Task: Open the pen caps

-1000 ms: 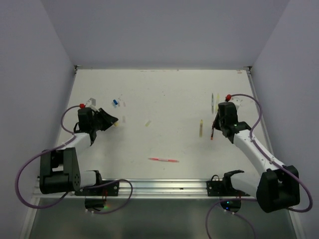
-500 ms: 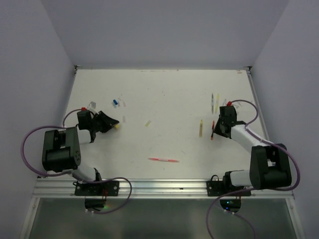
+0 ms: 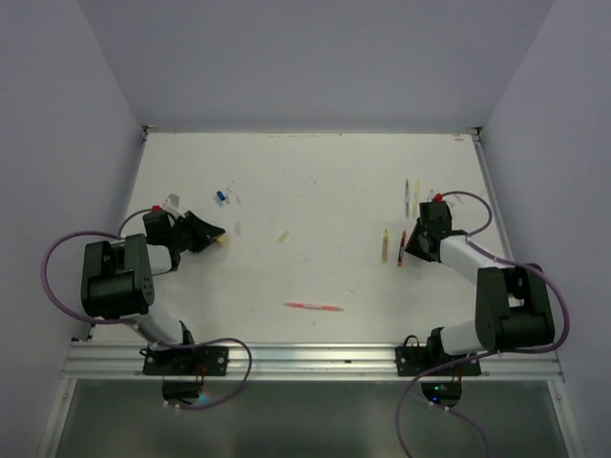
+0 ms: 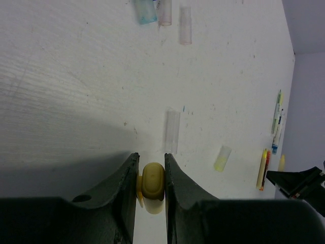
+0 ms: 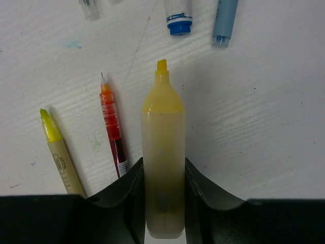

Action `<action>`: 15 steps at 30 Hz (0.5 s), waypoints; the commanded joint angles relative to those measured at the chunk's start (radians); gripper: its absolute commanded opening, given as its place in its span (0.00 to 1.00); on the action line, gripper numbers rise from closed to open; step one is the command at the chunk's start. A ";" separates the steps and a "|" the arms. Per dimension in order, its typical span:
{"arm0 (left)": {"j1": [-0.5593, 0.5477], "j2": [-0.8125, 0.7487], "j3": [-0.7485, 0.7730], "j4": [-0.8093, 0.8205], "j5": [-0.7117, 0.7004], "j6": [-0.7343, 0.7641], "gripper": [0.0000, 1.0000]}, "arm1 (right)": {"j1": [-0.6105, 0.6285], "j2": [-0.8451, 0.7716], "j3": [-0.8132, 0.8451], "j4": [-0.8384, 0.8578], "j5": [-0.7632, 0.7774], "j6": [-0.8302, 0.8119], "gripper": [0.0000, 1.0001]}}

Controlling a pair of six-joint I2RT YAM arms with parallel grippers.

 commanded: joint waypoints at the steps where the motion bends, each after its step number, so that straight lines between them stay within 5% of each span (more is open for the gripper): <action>1: 0.012 0.034 0.046 0.051 0.028 -0.008 0.21 | -0.005 0.012 0.008 0.011 -0.039 0.025 0.17; 10: 0.011 0.067 0.050 0.063 0.019 -0.023 0.42 | -0.005 -0.008 0.007 -0.001 -0.039 0.015 0.25; 15: 0.012 0.046 0.049 0.046 0.005 -0.012 0.46 | -0.005 -0.016 0.005 -0.001 -0.043 0.008 0.42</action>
